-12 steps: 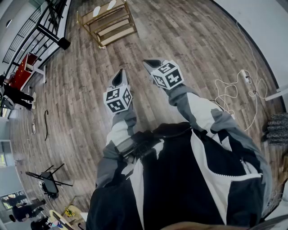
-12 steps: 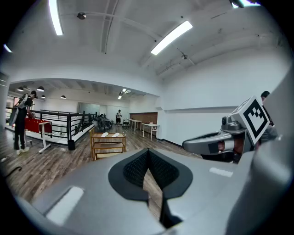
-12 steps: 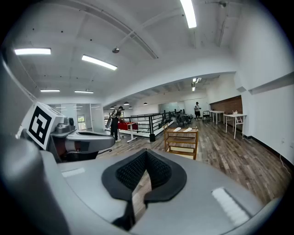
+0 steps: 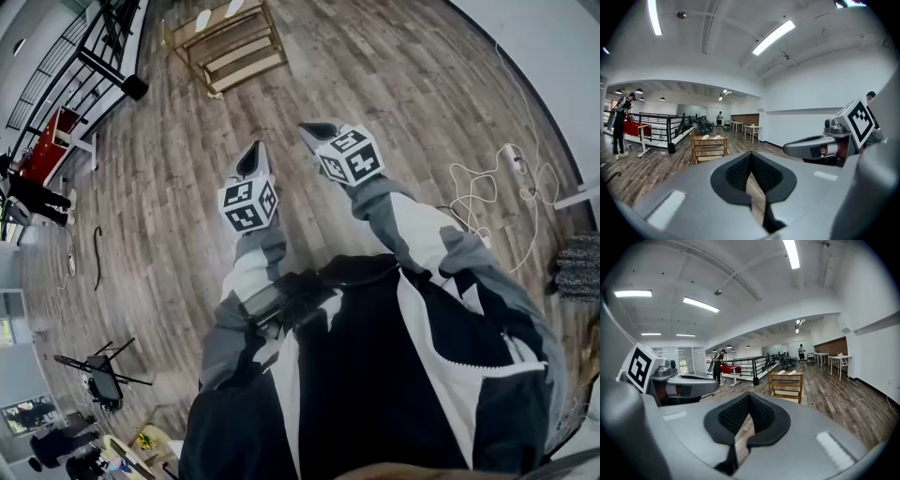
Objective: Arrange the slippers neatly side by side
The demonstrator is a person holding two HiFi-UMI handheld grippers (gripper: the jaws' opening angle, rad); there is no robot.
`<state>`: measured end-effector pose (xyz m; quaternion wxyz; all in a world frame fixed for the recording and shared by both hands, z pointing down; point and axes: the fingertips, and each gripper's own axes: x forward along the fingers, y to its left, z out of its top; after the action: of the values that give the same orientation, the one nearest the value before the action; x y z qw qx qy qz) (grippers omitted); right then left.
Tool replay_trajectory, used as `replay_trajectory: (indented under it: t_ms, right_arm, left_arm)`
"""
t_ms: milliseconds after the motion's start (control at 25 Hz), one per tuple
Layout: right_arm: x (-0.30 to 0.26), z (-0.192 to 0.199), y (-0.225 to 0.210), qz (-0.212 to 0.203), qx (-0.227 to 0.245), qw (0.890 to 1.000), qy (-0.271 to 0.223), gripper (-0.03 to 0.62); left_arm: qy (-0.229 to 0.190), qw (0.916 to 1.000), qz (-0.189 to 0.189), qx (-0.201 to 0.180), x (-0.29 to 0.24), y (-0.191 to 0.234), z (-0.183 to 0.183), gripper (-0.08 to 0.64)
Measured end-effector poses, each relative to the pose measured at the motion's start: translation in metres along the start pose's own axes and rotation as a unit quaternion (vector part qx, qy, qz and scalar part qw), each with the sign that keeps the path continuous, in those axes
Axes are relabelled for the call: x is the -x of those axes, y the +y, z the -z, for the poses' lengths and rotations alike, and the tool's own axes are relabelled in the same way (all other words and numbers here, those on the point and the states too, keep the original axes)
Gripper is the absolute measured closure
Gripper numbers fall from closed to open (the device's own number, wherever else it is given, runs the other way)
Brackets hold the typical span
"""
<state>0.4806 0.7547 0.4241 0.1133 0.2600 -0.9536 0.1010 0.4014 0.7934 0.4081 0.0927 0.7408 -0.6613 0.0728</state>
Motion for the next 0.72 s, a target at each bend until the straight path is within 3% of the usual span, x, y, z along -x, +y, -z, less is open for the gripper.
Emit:
replay_trajectory:
  t_ms: [160, 240, 280, 400, 560, 720]
  right_arm:
    - [0.001, -0.004, 0.006, -0.02, -0.024, 0.999, -0.018, 0.586]
    - [0.001, -0.002, 0.009, -0.023, -0.024, 0.999, -0.015, 0.498]
    - [0.001, -0.001, 0.011, -0.025, -0.022, 0.999, -0.012, 0.495]
    - [-0.003, 0.003, 0.018, -0.032, -0.015, 0.999, -0.007, 0.5]
    - [-0.017, 0.005, 0.041, -0.045, -0.013, 0.999, 0.001, 0.58]
    - [-0.032, 0.01, 0.067, -0.033, 0.008, 0.999, 0.01, 0.588]
  left_arm:
    - [-0.001, 1.0, 0.001, 0.0, 0.001, 0.0, -0.001, 0.552]
    - [-0.003, 1.0, 0.0, -0.002, 0.003, 0.002, 0.001, 0.552]
    - [-0.004, 1.0, -0.001, -0.003, 0.005, 0.003, 0.002, 0.552]
    - [-0.001, 1.0, -0.002, 0.0, 0.009, 0.009, 0.009, 0.552]
    - [-0.001, 1.0, 0.001, 0.004, 0.018, 0.029, 0.012, 0.552]
    - [-0.008, 0.9999, 0.0, 0.01, 0.035, 0.055, 0.019, 0.554]
